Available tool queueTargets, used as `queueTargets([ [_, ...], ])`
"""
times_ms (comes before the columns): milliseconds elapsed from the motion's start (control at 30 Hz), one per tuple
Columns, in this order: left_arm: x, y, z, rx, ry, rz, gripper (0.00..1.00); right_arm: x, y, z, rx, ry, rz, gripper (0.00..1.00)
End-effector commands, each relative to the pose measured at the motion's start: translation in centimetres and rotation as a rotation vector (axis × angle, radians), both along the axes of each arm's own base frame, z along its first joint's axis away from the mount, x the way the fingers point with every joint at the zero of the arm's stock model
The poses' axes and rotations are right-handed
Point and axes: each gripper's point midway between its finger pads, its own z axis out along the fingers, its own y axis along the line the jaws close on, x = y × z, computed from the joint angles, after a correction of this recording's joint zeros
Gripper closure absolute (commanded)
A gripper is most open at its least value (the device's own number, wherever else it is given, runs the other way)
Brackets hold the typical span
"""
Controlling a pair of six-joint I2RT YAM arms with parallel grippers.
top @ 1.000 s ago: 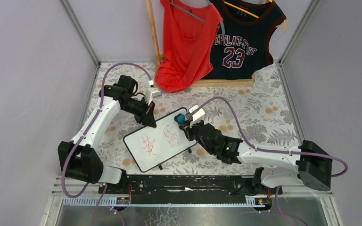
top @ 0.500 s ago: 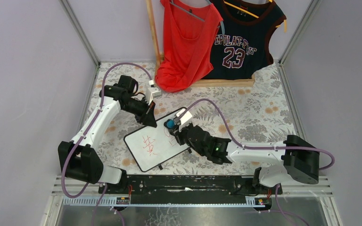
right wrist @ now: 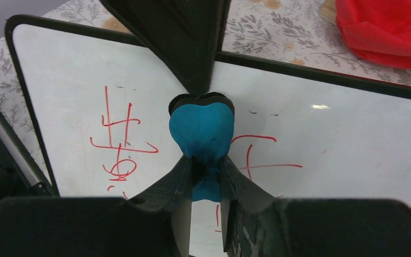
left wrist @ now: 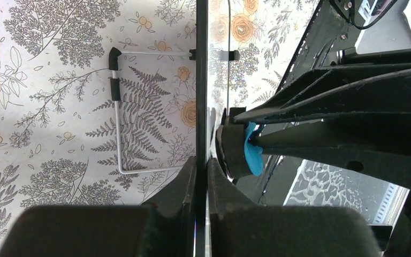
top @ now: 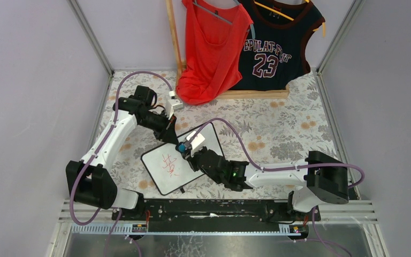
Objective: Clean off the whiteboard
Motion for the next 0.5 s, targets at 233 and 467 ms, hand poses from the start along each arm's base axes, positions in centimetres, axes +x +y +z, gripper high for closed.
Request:
queueTargets([
  [233, -0.5, 0.8, -2.6, 0.095, -0.004, -0.032, 1.00, 3.1, -3.6, 0.7, -0.048, -0.098, -0.238, 1.00],
  [467, -0.5, 0.8, -2.6, 0.097, -0.005, -0.033, 1.00, 4.4, -6.9, 0.6, -0.101, -0.141, -0.402, 1.00],
])
